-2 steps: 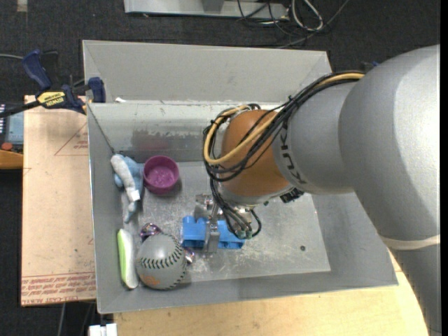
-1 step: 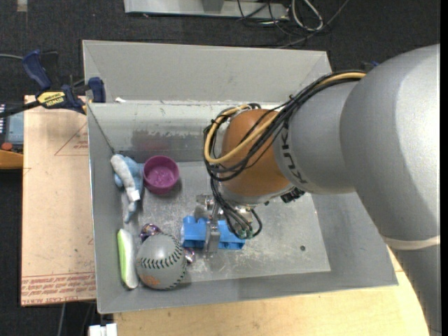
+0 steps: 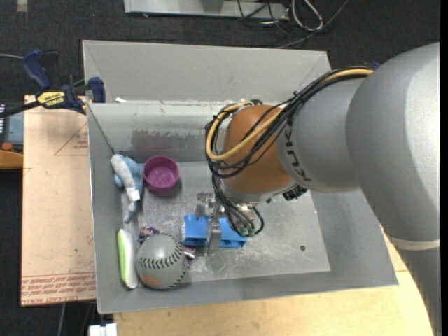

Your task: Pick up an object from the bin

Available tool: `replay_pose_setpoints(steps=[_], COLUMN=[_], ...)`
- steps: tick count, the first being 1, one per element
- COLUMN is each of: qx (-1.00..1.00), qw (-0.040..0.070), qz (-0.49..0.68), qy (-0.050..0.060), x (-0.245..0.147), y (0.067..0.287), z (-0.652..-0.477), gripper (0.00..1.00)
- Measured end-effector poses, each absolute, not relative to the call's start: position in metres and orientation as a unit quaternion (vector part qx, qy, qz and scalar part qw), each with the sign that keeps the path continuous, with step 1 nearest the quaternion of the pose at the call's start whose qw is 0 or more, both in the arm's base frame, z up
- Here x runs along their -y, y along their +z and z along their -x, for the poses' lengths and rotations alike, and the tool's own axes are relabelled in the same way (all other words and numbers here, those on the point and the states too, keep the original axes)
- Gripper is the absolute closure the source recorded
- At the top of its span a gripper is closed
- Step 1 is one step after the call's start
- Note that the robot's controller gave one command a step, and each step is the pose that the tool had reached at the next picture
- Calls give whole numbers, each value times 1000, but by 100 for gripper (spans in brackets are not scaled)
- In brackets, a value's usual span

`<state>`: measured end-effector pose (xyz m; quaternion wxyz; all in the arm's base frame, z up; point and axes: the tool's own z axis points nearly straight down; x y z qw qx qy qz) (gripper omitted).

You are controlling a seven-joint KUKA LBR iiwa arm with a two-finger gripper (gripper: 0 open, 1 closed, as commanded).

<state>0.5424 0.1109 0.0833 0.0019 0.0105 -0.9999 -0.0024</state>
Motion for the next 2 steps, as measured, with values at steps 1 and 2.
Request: replay_pose_setpoints(steps=[1,2], qx=[1000,1000], qw=[0,1], qz=[-10,-10], qy=[-3,-3], x=[-111,-111], y=[94,103], z=[-543,-543], gripper=[100,100])
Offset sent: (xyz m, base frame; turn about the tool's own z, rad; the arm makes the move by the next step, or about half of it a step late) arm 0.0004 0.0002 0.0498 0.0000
